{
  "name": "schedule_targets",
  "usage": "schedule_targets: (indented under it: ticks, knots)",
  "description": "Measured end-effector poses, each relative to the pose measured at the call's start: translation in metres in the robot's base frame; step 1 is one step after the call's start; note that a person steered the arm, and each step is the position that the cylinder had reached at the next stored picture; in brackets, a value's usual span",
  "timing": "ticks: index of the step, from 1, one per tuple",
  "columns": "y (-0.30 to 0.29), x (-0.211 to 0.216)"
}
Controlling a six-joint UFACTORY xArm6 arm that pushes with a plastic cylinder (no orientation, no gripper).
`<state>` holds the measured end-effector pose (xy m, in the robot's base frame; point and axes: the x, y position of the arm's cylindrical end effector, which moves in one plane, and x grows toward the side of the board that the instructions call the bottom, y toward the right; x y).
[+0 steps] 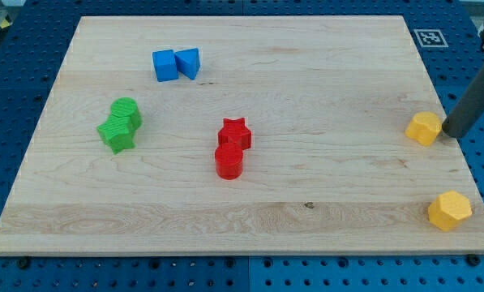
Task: Move the yellow heart left a bit
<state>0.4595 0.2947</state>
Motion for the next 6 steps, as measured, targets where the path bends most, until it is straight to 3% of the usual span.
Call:
schedule_targets:
  ticks: [3, 5, 6]
  knots:
    - [0.011, 0.023]
    - [-0.081, 0.021]
    - [-0.087, 0.012]
